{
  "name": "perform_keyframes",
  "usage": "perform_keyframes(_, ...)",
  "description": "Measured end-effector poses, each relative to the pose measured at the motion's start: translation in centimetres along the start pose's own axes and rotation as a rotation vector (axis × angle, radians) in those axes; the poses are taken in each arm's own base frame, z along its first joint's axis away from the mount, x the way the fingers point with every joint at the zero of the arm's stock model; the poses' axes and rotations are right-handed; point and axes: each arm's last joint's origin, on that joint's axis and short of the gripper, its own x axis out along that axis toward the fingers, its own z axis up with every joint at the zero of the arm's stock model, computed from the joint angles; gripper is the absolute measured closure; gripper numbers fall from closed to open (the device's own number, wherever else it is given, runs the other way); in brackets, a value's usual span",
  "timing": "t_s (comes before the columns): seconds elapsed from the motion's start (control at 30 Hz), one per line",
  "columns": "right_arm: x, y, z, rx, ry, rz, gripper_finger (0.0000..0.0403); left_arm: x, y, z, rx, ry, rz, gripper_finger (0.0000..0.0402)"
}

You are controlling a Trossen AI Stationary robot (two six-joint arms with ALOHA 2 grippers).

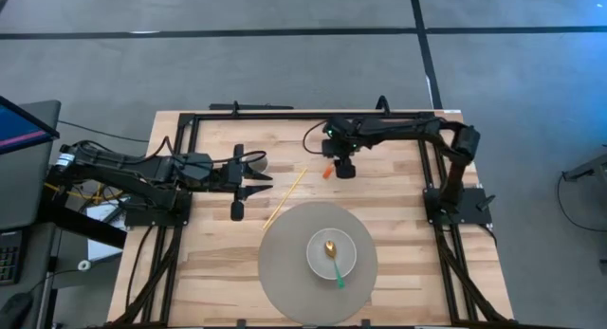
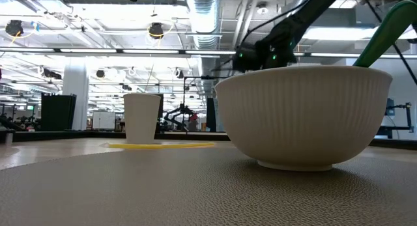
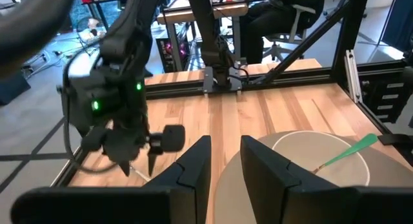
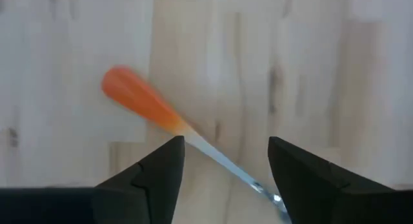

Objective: Pick & Place Utensil
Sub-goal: Put the orange fork into the white bowl on the placemat

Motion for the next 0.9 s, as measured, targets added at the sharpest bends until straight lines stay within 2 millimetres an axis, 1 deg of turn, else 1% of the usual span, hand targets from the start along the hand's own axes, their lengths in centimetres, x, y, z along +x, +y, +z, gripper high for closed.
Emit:
perform_keyframes(0.1,1.8,0.4,-0.4,-0.003,0.057,0.037,0.0185,0.0,0.0,0.0,0.001,0.004,-0.001,0.0316)
perform_keyframes(0.2,2.5,0.5,-0.4,-0.006,0.078,0.037,0.0194,0.0,0.0,-0.1,0.002,0.008,-0.001,0.0316)
perform_keyframes(0.3,2.9,0.7,-0.5,-0.011,0.092,0.038,0.0216,0.0,0.0,-0.1,0.002,0.008,-0.002,0.0316)
perform_keyframes(0.43,2.7,0.7,-0.5,-0.011,0.092,0.046,0.0268,0.0,0.0,-0.1,0.002,0.008,-0.001,0.0316)
perform_keyframes(0.63,2.6,1.0,-0.5,-0.009,0.078,0.102,0.0374,0.0,0.0,-0.1,0.002,0.009,-0.002,0.0316)
perform_keyframes(0.67,2.6,1.2,-0.4,-0.005,0.072,0.110,0.0386,0.0,0.0,-0.1,0.002,0.009,-0.001,0.0316)
perform_keyframes(0.73,2.6,1.6,-0.2,0.008,0.067,0.120,0.0390,0.0,0.0,-0.1,0.002,0.010,-0.002,0.0316)
perform_keyframes(0.9,2.3,2.4,0.6,0.114,0.071,0.107,0.0367,0.0,0.0,-0.1,0.003,0.012,-0.002,0.0316)
